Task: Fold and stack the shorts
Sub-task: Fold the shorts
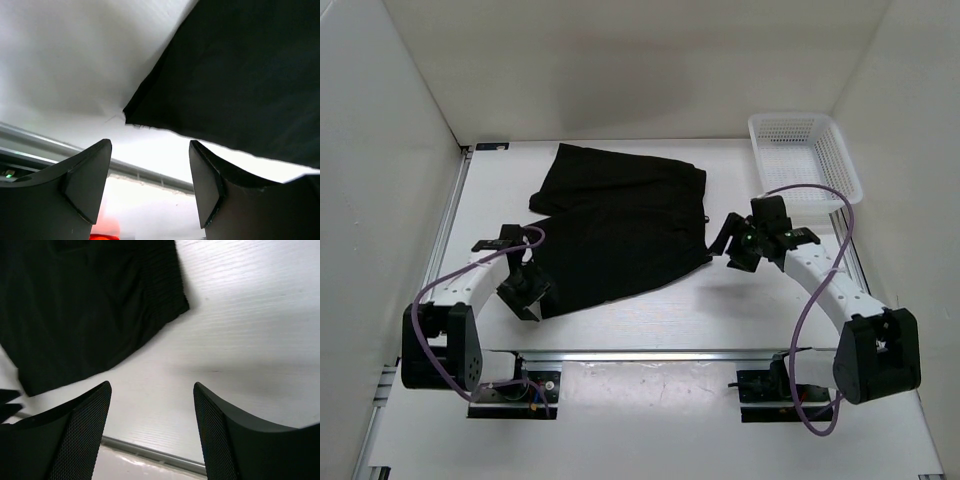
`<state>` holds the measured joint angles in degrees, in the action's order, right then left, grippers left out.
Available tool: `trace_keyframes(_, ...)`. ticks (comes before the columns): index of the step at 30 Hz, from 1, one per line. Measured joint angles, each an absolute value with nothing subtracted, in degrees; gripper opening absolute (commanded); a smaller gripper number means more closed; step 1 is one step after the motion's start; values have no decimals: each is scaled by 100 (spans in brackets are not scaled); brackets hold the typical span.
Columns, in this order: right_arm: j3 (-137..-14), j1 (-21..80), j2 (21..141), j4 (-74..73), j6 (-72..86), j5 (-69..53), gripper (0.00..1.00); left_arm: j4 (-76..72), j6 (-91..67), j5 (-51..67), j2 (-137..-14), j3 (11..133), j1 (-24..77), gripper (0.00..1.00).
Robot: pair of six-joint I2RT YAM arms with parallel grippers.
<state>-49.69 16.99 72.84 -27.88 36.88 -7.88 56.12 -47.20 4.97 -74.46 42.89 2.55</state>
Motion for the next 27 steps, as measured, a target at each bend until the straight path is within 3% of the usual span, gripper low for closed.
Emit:
trace_keyframes(3, -4856, 1474, 7266, -2598, 3876, -1031, 71, 5422, -4818, 506, -7666, 4219, 344, 74)
trace_keyframes(5, -4687, 1326, 7266, -2462, 4023, -1162, 71, 5319, -4893, 499, -7839, 4209, 451, 63)
trace_keyframes(6, -4615, 1267, 7290, -2412, 4088, -1210, 71, 5266, -4925, 493, -7935, 4209, 502, 51)
trace_keyframes(7, -4554, 1214, 7341, -2355, 4180, -1271, 70, 5218, -4915, 491, -8040, 4211, 537, 12)
trace_keyframes(19, -4486, 1380, 8906, -1197, 4950, -1671, 61, 5061, -4956, 401, -8119, 4508, 679, 10)
trace_keyframes(21, -4648, 1557, 9172, -1170, 5015, -1619, 52, 5054, -4958, 388, -8077, 4554, 676, 10)
trace_keyframes(23, -4794, 1699, 9367, -1111, 5074, -1509, 37, 5063, -4958, 384, -8053, 4591, 679, 10)
trace_keyframes(24, -4840, 1778, 9435, -1061, 5116, -1411, 8, 5070, -4956, 384, -8025, 4598, 679, 10)
trace_keyframes(25, -4866, 1822, 9470, -1039, 5113, -1337, 0, 5096, -4958, 381, -7981, 4604, 679, 10)
trace_keyframes(27, -4875, 1846, 9485, -1052, 5196, -1208, 0, 5181, -4956, 342, -7826, 4633, 679, 10)
